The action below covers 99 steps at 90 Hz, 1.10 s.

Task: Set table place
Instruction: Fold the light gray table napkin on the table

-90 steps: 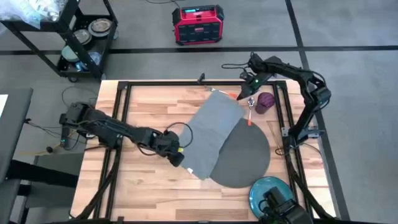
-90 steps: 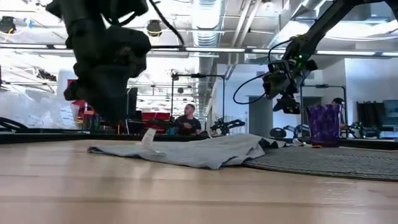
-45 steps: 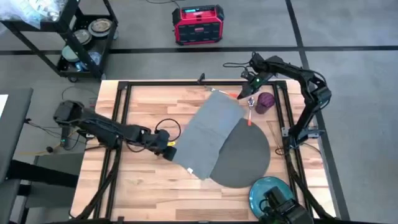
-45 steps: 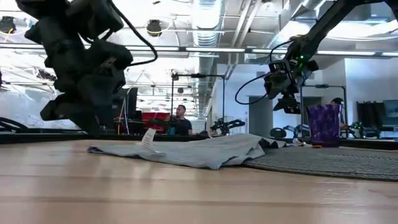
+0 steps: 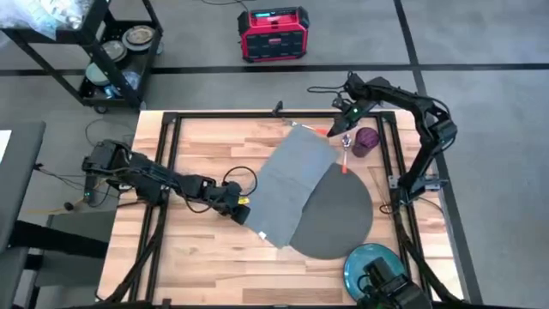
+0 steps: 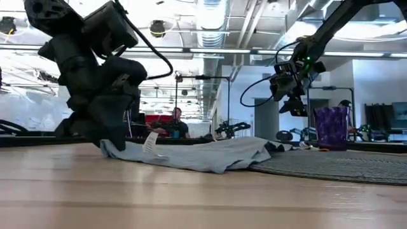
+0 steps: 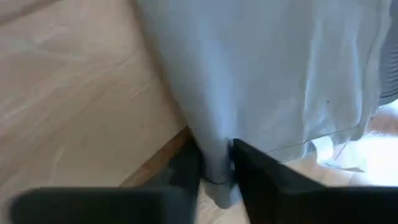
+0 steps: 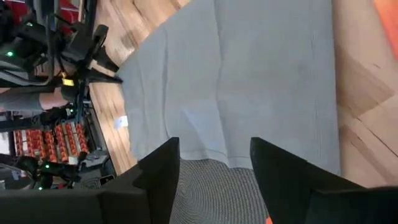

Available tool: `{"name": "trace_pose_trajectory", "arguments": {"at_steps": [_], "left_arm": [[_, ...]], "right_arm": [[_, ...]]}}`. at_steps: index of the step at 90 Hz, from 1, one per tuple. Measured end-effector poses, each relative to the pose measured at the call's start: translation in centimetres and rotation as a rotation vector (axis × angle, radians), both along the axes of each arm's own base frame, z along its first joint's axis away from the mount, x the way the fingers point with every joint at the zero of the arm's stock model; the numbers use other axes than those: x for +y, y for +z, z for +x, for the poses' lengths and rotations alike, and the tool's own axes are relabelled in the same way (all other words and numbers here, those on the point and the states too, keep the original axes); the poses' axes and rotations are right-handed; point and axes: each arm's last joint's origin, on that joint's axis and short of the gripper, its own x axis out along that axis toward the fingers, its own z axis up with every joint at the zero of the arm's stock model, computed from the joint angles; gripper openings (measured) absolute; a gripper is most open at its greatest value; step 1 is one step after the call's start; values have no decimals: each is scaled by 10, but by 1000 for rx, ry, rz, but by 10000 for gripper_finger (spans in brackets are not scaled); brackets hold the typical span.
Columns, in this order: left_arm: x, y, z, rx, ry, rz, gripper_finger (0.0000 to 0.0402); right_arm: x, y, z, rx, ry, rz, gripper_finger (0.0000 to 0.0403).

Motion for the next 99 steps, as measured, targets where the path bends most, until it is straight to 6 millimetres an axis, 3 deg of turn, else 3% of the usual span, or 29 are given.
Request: {"name": "trace_pose_trajectory", "arguments": {"at_steps": [18, 27, 41, 51, 68, 81, 99], "left_arm": [[-12, 28, -21, 50, -37, -44, 1], [-19, 44, -44, 125, -29, -36, 1], [-31, 60, -81, 228, -2, -55, 0], [-38, 68, -97, 220, 33, -53, 0], [-46, 66, -101, 193, 69, -53, 0], [-57, 60, -99, 203, 58, -56, 0], [-82, 55, -97, 186, 39, -114, 0]], "right_arm": [[2, 0, 2, 4, 5, 7, 182], [6, 0, 8, 2, 27, 4, 182], [18, 0, 30, -13, 89, -5, 182], [29, 1, 51, -30, 133, -38, 182], [42, -19, 83, -17, 166, 10, 182], [44, -44, 93, 28, 181, 74, 182], [47, -37, 96, -39, 200, 90, 182]]}}
